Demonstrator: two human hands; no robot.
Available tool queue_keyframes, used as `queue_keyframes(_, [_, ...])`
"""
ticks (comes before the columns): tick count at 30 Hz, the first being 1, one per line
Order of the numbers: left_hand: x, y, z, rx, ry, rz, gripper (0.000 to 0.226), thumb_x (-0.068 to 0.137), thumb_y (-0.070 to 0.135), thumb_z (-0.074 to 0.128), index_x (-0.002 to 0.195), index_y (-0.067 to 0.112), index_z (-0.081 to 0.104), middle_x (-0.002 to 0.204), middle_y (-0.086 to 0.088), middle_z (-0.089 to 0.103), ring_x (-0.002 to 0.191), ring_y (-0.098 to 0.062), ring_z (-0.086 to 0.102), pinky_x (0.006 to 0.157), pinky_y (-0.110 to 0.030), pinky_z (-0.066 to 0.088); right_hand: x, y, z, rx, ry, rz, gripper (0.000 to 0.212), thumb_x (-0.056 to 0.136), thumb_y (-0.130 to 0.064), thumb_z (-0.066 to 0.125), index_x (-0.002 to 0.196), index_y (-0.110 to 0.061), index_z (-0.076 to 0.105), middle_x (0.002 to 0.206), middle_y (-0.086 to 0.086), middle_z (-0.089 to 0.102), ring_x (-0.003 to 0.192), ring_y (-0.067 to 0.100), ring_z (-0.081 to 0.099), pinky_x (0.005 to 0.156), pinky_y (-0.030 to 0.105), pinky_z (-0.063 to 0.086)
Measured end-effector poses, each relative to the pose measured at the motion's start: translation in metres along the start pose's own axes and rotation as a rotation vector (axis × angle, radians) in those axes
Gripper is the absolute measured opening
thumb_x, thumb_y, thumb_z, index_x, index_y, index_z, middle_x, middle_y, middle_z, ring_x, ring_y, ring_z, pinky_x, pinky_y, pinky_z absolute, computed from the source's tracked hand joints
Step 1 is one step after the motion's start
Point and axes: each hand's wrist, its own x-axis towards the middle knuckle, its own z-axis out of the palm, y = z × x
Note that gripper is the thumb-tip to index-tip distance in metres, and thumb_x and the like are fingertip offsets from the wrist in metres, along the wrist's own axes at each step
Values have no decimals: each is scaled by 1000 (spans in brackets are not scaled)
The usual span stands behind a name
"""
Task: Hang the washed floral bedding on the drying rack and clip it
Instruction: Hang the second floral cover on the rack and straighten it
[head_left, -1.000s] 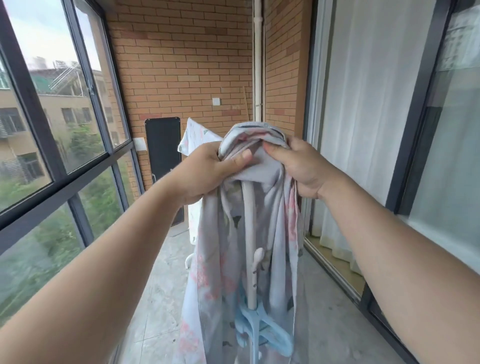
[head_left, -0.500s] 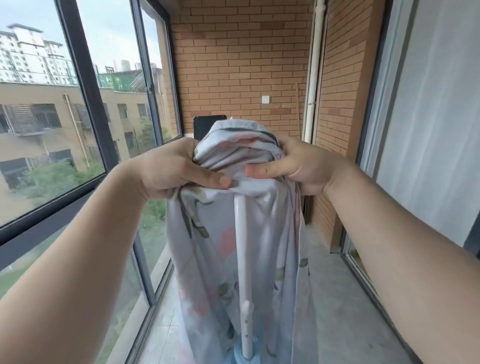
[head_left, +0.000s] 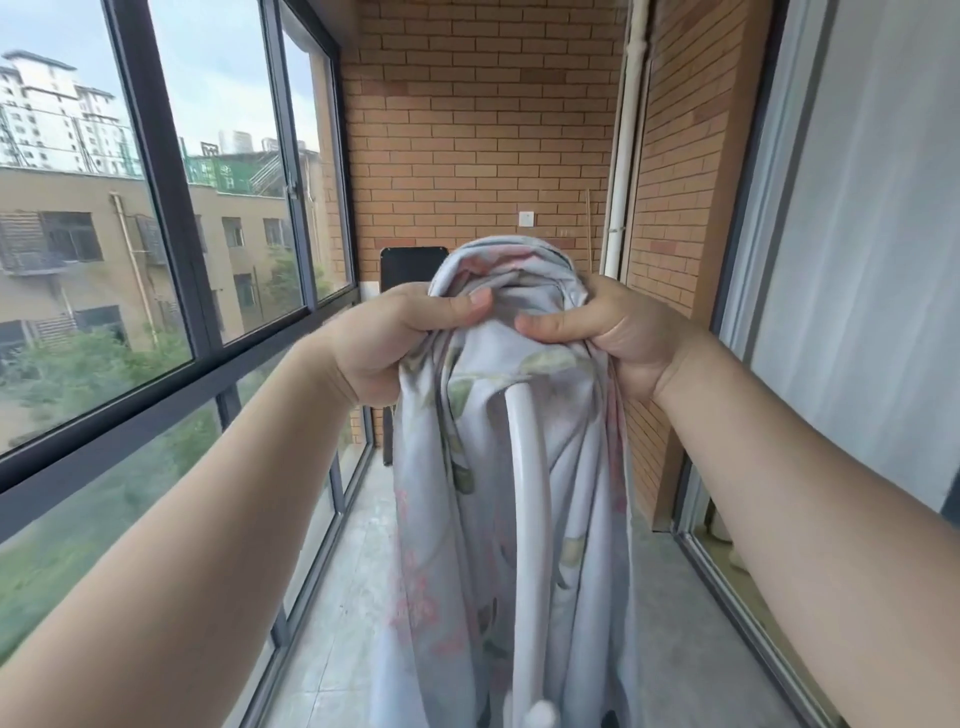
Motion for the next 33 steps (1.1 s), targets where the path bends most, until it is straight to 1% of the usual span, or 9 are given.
queue_keyframes(7, [10,2,-9,0,-5,63,27,94,16,54,107,6,76,107,-17,73,95,-28,72,84,-39,60,13,-2,-6,70,27,-7,43,89,4,57,132,3,56,126,22,62,113,37,62,101,48,50])
queue_keyframes(9, [12,9,-11,28,-90,65,28,92,19,61,114,4,72,112,-17,71,101,-29,71,87,-40,58,16,-9,-4,73,61,-30,45,90,1,57,134,6,52,126,23,62,113,36,63,97,46,54])
queue_keyframes(12, [9,20,-17,225,-251,47,62,82,15,77,134,-7,52,131,-28,58,120,-41,59,102,-50,49,19,-17,-5,-11,127,-22,45,91,-3,58,134,10,50,130,29,59,111,37,64,90,45,56])
queue_keyframes(16, [6,32,-17,516,-237,5,62,77,-4,75,133,-9,52,132,-32,58,124,-47,56,108,-58,41,9,-28,-8,-241,-74,93,52,86,-4,67,135,6,51,134,30,56,122,43,57,102,54,48])
queue_keyframes(19, [9,34,-13,447,-217,-13,53,82,-4,68,133,-5,54,130,-27,62,122,-43,59,103,-52,47,3,-36,-7,-340,-159,139,48,83,10,61,130,1,56,123,21,64,115,35,62,98,47,53])
queue_keyframes(23, [14,34,-8,337,-227,44,52,92,-2,56,142,3,46,138,-23,57,128,-41,55,105,-51,47,7,-41,-7,-220,-142,89,41,90,9,52,130,3,55,122,20,65,113,34,65,92,44,56])
queue_keyframes(28, [15,33,-10,319,-253,47,48,94,1,54,141,-3,47,140,-29,53,129,-45,52,108,-55,43,12,-32,-12,-160,-92,29,49,88,3,57,136,8,48,130,25,58,121,40,57,101,51,49])
queue_keyframes(31, [12,30,-11,306,-298,44,46,93,-2,53,138,-1,50,137,-25,57,127,-42,55,103,-48,49,12,-26,-15,-181,-130,19,54,90,8,54,141,12,38,131,28,53,127,46,49,107,55,38])
queue_keyframes(33, [11,28,-10,298,-328,54,48,92,-4,53,139,0,50,137,-23,58,127,-40,56,103,-46,49,9,-24,-15,-177,-165,20,54,87,11,54,140,13,40,127,25,57,123,43,53,103,50,43])
